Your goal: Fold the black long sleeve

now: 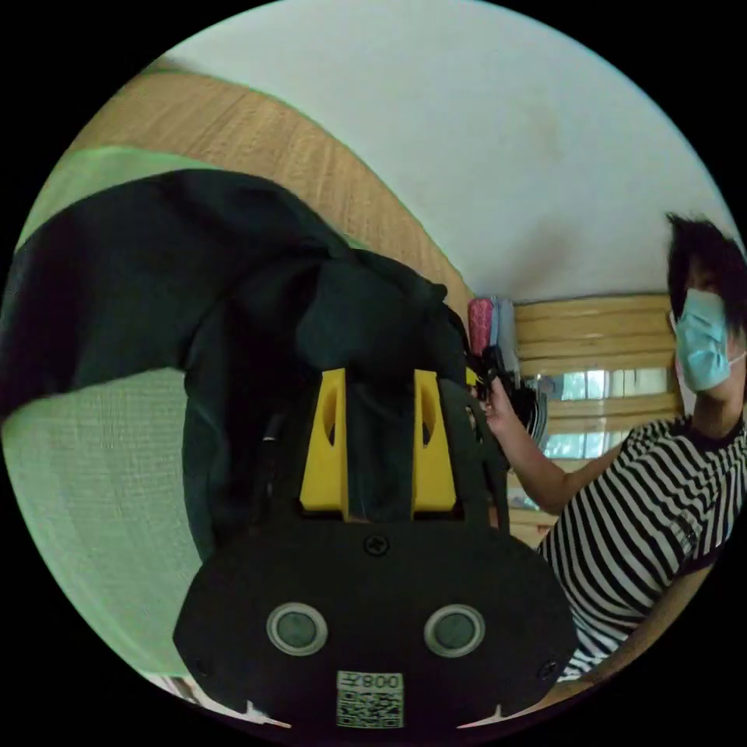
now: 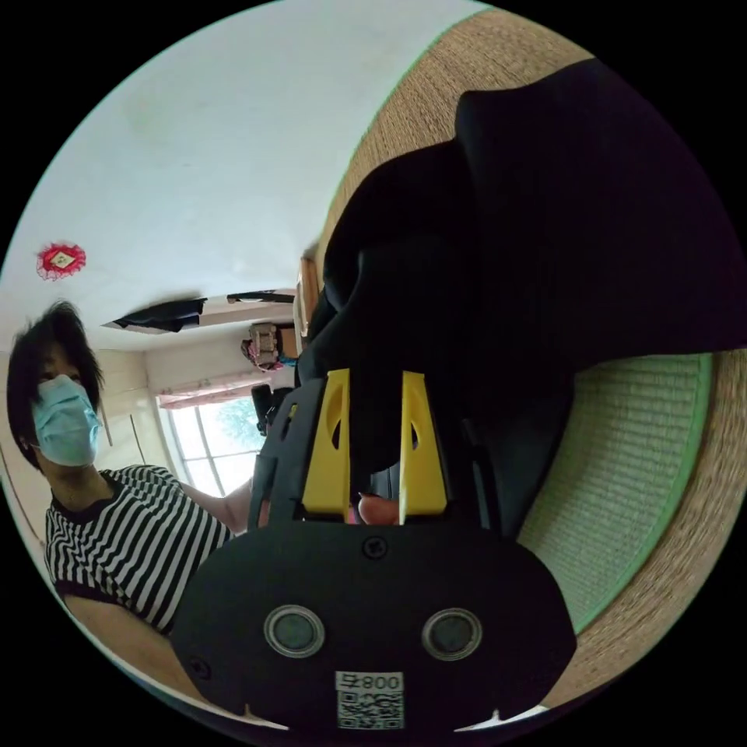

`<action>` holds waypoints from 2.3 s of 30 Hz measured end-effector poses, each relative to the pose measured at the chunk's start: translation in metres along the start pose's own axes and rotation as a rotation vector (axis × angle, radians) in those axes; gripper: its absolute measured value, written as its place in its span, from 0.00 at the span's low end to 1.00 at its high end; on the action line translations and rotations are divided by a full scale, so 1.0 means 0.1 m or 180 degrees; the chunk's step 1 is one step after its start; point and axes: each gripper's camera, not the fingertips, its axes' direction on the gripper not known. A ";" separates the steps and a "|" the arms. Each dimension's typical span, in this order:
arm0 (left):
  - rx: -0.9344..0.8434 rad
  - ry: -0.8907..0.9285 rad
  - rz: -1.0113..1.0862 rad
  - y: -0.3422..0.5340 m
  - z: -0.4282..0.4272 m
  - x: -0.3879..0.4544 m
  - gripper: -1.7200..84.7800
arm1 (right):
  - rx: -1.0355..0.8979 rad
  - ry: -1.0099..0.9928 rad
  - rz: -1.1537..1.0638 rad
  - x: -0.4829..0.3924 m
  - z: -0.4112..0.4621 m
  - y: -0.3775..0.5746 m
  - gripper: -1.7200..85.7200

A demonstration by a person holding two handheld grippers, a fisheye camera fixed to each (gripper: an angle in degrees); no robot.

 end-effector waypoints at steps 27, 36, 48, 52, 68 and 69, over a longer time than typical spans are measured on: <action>0.0515 0.0883 -0.0707 0.19 -0.57 -1.77 0.16 | -0.0160 -0.0664 -0.0217 0.14 0.60 0.27 0.04; 0.0290 0.1222 -0.0731 0.32 -0.19 -1.90 0.17 | -0.0085 -0.0407 -0.0424 -0.24 0.81 0.28 0.11; 0.1007 0.1652 -0.0726 0.74 -0.60 -2.29 0.04 | 0.0090 -0.0403 -0.0786 -0.74 1.06 0.39 0.09; 0.1393 0.2230 -0.0765 1.07 -0.71 -2.52 0.03 | -0.0110 -0.0265 -0.1300 -1.25 1.27 0.49 0.10; 0.1581 0.3809 0.0104 1.21 -0.58 -2.41 0.04 | -0.1211 0.1046 -0.2231 -2.11 2.65 0.53 0.13; 0.1539 0.3721 0.0049 1.25 -0.56 -2.43 0.04 | -0.1283 0.1108 -0.2220 -2.05 2.71 0.55 0.12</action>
